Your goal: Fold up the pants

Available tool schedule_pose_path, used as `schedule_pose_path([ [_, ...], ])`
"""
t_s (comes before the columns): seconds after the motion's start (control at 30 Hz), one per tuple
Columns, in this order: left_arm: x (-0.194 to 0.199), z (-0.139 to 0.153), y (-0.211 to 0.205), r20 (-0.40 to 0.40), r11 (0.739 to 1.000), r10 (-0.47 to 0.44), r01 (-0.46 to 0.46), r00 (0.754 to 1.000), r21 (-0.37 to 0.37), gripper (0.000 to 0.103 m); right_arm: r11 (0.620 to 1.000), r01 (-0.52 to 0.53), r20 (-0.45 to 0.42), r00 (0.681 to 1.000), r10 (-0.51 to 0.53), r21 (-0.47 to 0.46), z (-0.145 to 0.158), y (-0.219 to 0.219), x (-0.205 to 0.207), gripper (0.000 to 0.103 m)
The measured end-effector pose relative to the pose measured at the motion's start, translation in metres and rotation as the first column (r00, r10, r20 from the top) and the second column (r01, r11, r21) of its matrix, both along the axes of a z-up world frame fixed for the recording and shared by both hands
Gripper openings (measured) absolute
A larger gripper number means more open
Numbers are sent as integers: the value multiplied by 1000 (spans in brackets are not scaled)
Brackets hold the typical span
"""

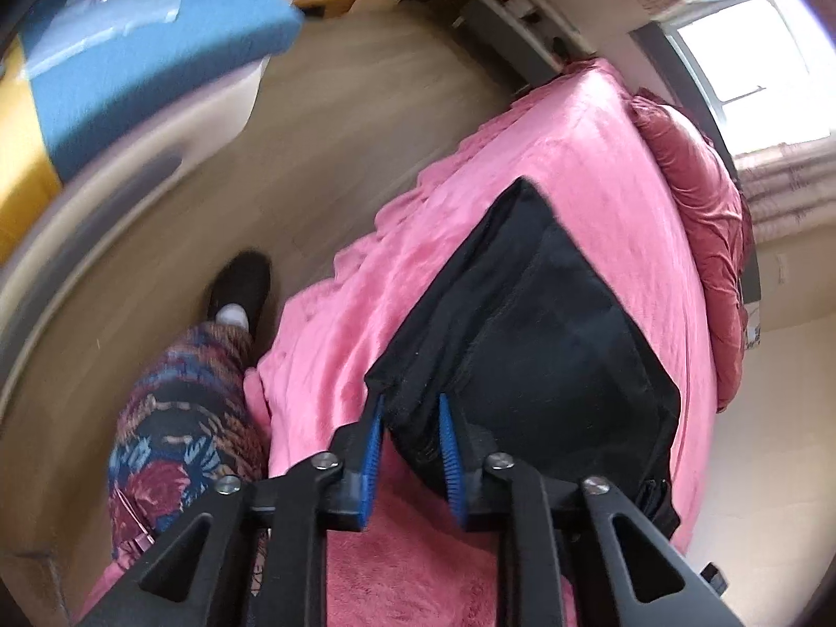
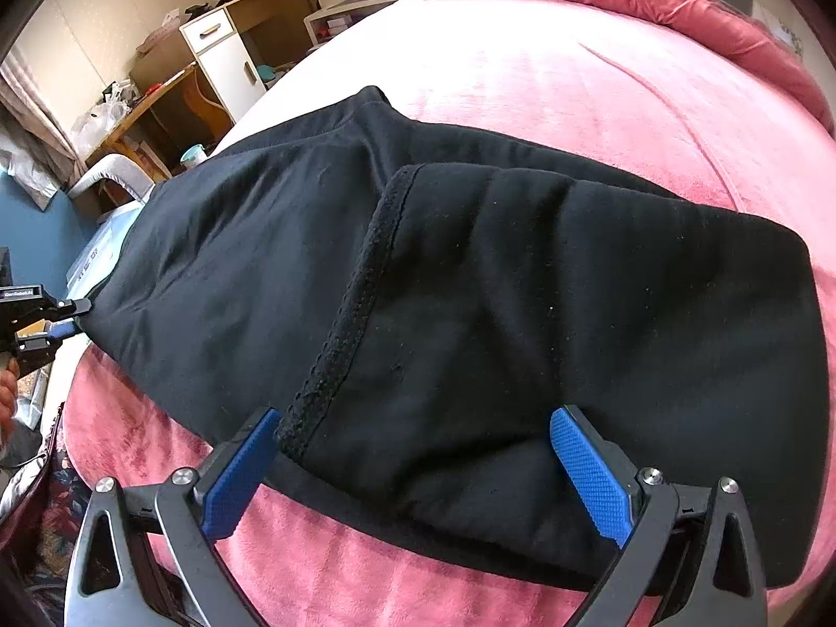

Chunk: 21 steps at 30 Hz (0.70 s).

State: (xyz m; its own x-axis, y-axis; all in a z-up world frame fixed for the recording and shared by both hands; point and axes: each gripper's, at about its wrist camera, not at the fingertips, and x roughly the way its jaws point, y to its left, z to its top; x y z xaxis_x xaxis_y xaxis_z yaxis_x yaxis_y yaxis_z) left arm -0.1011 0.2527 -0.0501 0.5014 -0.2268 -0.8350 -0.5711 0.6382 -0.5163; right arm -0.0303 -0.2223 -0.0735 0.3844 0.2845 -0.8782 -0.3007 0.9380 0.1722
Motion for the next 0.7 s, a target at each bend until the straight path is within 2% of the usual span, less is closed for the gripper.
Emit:
schedule_pose_path([
  [0.1,4,26,-14,108,996,-57,50,993,68,14,1000,-7,-3,1000,7,0,0,0,0,103],
  [0.17,10,46,-28,199,990,-119,102,973,97,14,1000,-14,-6,1000,14,-12,2,-1,1,97],
  [0.23,19,65,-47,278,975,-209,177,938,137,14,1000,-2,5,1000,2,14,14,-7,1,92],
  [0.37,41,87,-94,396,925,-380,349,836,152,13,984,2,39,999,-9,177,47,-24,6,92],
  [0.4,45,89,-103,410,913,-406,378,817,153,13,969,-7,27,1000,1,246,53,-27,9,92],
  [0.43,50,90,-118,425,891,-451,426,785,157,13,952,-16,16,1000,11,307,59,-29,14,92],
  [0.53,57,91,-153,424,826,-559,526,712,205,12,895,-40,-10,999,49,445,68,-27,29,92],
  [0.6,59,88,-167,418,796,-598,567,683,212,12,848,-64,-48,993,105,527,69,-17,45,92],
  [0.7,59,83,-182,402,752,-652,618,643,232,12,799,-122,-68,978,199,588,68,12,63,92],
])
